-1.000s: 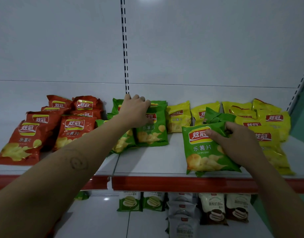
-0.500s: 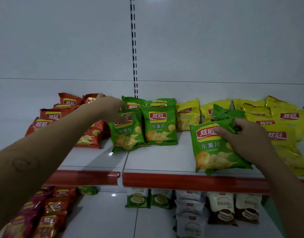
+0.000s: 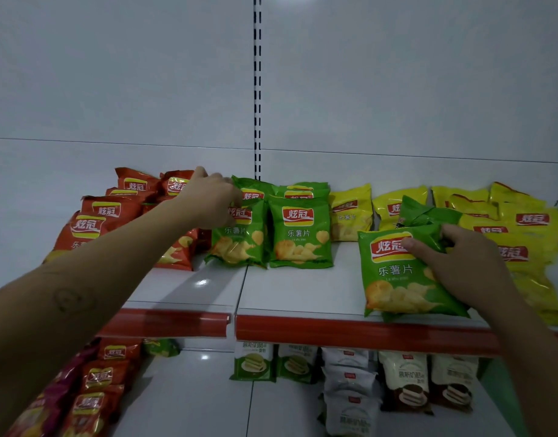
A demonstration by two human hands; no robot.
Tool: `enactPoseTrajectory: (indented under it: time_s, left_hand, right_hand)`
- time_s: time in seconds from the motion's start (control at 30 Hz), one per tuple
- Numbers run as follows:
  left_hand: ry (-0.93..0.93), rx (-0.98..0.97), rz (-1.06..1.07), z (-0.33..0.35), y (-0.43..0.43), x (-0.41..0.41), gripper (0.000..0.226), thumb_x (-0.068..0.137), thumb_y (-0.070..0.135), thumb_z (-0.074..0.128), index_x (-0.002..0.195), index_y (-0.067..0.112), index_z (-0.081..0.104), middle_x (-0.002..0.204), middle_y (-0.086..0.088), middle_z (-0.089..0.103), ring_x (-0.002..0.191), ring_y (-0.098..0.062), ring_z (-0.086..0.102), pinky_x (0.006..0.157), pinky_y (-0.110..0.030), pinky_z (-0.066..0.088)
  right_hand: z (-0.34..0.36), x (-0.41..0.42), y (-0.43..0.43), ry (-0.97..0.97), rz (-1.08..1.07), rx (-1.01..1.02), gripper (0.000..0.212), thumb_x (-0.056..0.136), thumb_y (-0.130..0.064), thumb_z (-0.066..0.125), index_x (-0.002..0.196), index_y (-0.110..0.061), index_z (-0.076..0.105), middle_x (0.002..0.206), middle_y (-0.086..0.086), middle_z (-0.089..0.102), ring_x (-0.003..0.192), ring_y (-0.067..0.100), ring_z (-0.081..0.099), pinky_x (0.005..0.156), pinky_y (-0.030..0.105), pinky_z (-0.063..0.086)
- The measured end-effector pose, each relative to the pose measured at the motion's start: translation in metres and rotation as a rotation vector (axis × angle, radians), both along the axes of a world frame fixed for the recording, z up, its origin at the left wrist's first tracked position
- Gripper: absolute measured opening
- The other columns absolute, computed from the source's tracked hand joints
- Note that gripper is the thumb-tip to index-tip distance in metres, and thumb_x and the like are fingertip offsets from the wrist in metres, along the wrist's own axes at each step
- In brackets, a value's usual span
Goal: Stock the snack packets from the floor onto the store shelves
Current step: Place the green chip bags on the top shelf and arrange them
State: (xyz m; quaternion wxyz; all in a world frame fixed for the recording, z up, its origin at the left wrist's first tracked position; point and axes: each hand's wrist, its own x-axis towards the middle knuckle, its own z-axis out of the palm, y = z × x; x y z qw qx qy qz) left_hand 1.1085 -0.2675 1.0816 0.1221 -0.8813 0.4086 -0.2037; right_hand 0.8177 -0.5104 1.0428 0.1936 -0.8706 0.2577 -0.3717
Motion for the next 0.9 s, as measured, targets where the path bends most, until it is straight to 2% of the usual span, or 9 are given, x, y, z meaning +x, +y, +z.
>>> enactPoseTrajectory:
  time_s: [0.17, 0.4, 0.47, 0.6, 0.7, 0.77, 0.83, 0.9]
  left_hand:
    - [-0.045, -0.055, -0.018, -0.013, -0.002, 0.001, 0.046, 0.088, 0.050, 0.064, 0.128, 0.028, 0.063, 0.121, -0.002, 0.061, 0.114, -0.024, 0.054, 0.100, -0.044, 0.033]
    - [-0.040, -0.104, -0.032, -0.015, 0.003, -0.006, 0.052, 0.087, 0.047, 0.063, 0.134, 0.026, 0.057, 0.131, -0.005, 0.057, 0.120, -0.026, 0.051, 0.104, -0.047, 0.032]
    - [-0.035, -0.111, -0.039, -0.016, 0.006, -0.008, 0.054, 0.087, 0.048, 0.063, 0.136, 0.025, 0.055, 0.134, -0.005, 0.056, 0.122, -0.025, 0.050, 0.104, -0.047, 0.031]
    - [-0.022, -0.129, -0.065, -0.017, 0.008, -0.011, 0.055, 0.088, 0.049, 0.064, 0.137, 0.025, 0.053, 0.139, -0.005, 0.053, 0.125, -0.025, 0.049, 0.106, -0.047, 0.030]
    - [-0.008, -0.163, -0.077, -0.018, 0.012, -0.013, 0.055, 0.089, 0.052, 0.063, 0.136, 0.026, 0.053, 0.140, -0.004, 0.053, 0.126, -0.024, 0.048, 0.107, -0.047, 0.030]
    - [0.003, -0.193, -0.075, -0.018, 0.014, -0.016, 0.054, 0.090, 0.054, 0.061, 0.136, 0.026, 0.053, 0.142, -0.004, 0.052, 0.128, -0.025, 0.047, 0.106, -0.047, 0.030]
    - [0.068, -0.272, -0.093, -0.018, 0.015, -0.025, 0.053, 0.091, 0.053, 0.060, 0.135, 0.025, 0.054, 0.143, -0.005, 0.052, 0.130, -0.025, 0.046, 0.108, -0.048, 0.030]
    - [0.256, -0.425, -0.180, -0.014, 0.011, -0.039, 0.050, 0.092, 0.050, 0.061, 0.134, 0.023, 0.056, 0.138, -0.003, 0.054, 0.128, -0.024, 0.050, 0.108, -0.048, 0.037]
  right_hand:
    - [-0.001, -0.004, 0.006, -0.002, -0.020, -0.005, 0.041, 0.080, -0.045, 0.070, 0.063, -0.012, 0.054, 0.059, 0.002, 0.056, 0.057, 0.014, 0.051, 0.050, 0.027, 0.027]
    - [0.000, -0.003, 0.010, -0.021, -0.040, -0.025, 0.041, 0.080, -0.049, 0.068, 0.074, -0.009, 0.063, 0.068, 0.003, 0.063, 0.063, 0.014, 0.056, 0.052, 0.023, 0.033]
    - [0.000, -0.001, 0.011, -0.034, -0.039, -0.020, 0.042, 0.079, -0.050, 0.069, 0.078, -0.008, 0.065, 0.071, 0.004, 0.066, 0.066, 0.016, 0.059, 0.057, 0.022, 0.038]
    - [0.001, 0.000, 0.014, -0.070, -0.042, -0.029, 0.043, 0.080, -0.048, 0.069, 0.080, -0.005, 0.066, 0.074, 0.009, 0.067, 0.070, 0.025, 0.061, 0.060, 0.021, 0.039]
    - [0.003, 0.001, 0.018, -0.123, -0.050, -0.037, 0.044, 0.080, -0.047, 0.070, 0.079, -0.003, 0.065, 0.075, 0.012, 0.067, 0.073, 0.030, 0.062, 0.060, 0.024, 0.040]
    - [0.006, 0.003, 0.022, -0.169, -0.040, -0.034, 0.043, 0.081, -0.046, 0.070, 0.079, -0.003, 0.065, 0.076, 0.013, 0.067, 0.074, 0.031, 0.062, 0.063, 0.033, 0.045]
    - [0.007, 0.006, 0.028, -0.226, -0.022, -0.032, 0.043, 0.082, -0.046, 0.069, 0.078, -0.003, 0.063, 0.075, 0.013, 0.067, 0.072, 0.032, 0.063, 0.065, 0.041, 0.050]
    - [0.009, 0.008, 0.035, -0.276, -0.006, -0.025, 0.043, 0.082, -0.045, 0.069, 0.076, -0.003, 0.062, 0.073, 0.012, 0.066, 0.070, 0.030, 0.062, 0.062, 0.040, 0.049]
